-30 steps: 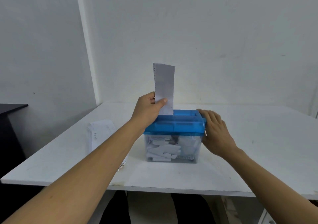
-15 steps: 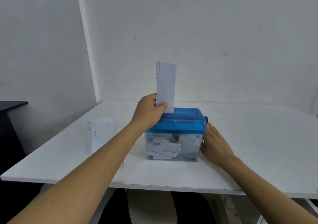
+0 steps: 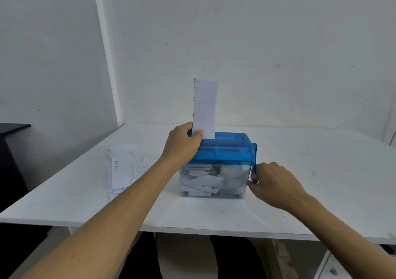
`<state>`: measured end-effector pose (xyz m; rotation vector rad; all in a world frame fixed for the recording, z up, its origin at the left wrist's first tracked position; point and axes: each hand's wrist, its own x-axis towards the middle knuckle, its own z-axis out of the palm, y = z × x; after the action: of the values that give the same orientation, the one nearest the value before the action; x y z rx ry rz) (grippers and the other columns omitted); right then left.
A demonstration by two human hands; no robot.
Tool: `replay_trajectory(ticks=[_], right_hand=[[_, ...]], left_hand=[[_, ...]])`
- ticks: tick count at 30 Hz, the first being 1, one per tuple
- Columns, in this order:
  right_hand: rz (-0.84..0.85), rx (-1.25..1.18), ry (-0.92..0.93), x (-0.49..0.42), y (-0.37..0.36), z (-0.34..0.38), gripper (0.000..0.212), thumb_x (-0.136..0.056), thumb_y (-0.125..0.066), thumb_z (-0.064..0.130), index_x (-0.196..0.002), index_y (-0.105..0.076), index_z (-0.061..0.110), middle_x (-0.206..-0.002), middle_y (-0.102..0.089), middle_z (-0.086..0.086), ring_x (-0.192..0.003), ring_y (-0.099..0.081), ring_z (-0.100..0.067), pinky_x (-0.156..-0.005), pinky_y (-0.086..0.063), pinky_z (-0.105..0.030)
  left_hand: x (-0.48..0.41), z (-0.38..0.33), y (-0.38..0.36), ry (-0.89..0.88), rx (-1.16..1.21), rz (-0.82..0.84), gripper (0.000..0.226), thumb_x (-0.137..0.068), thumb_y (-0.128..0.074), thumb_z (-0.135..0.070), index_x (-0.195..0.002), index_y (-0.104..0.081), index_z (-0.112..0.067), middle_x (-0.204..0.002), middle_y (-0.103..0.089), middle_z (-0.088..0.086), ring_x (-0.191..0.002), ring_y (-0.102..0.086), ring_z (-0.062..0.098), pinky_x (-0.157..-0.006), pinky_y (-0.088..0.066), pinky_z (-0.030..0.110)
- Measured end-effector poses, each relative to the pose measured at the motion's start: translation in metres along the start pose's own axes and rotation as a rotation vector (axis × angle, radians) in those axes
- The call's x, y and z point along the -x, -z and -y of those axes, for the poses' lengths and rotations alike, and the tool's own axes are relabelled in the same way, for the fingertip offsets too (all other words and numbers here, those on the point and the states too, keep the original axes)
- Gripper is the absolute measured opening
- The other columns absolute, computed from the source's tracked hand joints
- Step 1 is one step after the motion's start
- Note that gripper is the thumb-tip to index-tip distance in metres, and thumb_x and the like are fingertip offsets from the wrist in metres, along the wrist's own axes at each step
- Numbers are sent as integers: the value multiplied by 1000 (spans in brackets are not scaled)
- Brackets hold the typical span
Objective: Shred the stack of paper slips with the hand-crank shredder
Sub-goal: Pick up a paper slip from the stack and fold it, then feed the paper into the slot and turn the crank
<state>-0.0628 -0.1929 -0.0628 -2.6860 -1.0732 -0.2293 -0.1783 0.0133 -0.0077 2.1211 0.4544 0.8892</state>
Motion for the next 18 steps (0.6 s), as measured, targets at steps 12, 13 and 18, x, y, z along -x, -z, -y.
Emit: replay_trajectory(ticks=[12,13,18], right_hand=[[710,-137,-63,-10,128,23,28,-91,-69,24,-73,-54,9,-53,-53,-1,-49,-54,-16,-55,-55,-29],[718,-143,-54,-12,137,24,29,-92,-69,28,-74,-57,7,-57,-59,-2,-53,-62,-18,-58,-57,-30],[335,-296,-31,-32,167,14,27,-84,-80,34,-89,-72,8,-80,-74,-5,-72,-75,-18,-61,-59,-30]], left_hand=[[3,-11,3,20,-28,72,69,-73,-77,-65,-126,-63,-23,-115,-65,-12,-97,-61,10,-73,-50,18],[2,-12,5,14,-32,91,69,-72,-77,-65,-125,-64,-24,-113,-64,-13,-95,-61,8,-70,-48,15],[4,-16,11,-7,-3,143,82,-54,-78,-71,-120,-64,-23,-108,-63,-14,-91,-60,3,-67,-47,13]])
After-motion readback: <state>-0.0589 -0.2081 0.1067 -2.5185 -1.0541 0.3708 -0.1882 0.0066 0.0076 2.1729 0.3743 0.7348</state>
